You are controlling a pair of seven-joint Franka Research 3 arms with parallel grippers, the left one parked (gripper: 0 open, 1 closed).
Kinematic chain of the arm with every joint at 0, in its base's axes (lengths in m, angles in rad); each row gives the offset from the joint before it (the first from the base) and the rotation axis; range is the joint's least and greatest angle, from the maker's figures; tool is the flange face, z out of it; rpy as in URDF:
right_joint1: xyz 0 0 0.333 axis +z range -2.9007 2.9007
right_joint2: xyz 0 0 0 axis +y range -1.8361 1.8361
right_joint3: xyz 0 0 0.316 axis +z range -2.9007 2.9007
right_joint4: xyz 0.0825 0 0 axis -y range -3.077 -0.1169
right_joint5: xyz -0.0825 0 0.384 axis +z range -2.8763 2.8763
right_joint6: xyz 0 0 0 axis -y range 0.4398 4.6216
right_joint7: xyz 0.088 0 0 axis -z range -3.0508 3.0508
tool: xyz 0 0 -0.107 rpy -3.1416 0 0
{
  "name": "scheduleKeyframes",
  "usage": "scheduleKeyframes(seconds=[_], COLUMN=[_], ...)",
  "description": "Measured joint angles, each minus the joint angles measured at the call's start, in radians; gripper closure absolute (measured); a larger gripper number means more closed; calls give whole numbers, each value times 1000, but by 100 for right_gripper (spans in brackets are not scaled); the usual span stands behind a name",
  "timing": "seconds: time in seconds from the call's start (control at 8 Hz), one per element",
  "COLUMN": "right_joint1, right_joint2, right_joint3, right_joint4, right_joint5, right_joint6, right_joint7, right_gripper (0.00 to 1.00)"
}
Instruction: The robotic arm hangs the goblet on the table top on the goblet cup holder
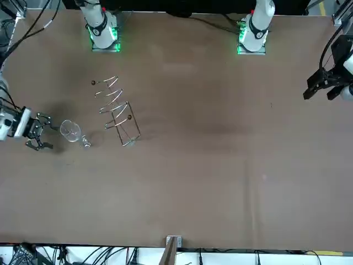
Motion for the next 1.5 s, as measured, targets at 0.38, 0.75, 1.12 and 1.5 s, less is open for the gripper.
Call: scheduleKeyframes(seconds=[0.38,0.75,1.12,1.5], right_joint1=[12,46,79,94], right_joint2=[31,52,72,79], right_joint3=[16,23,23,23], right_joint4=[0,-7,-30,-51], right_joint5=[71,157,241,263], right_joint6=[7,11,16,23], right_joint7=[-64,-81,-117,-163], right_gripper=[0,0,0,0])
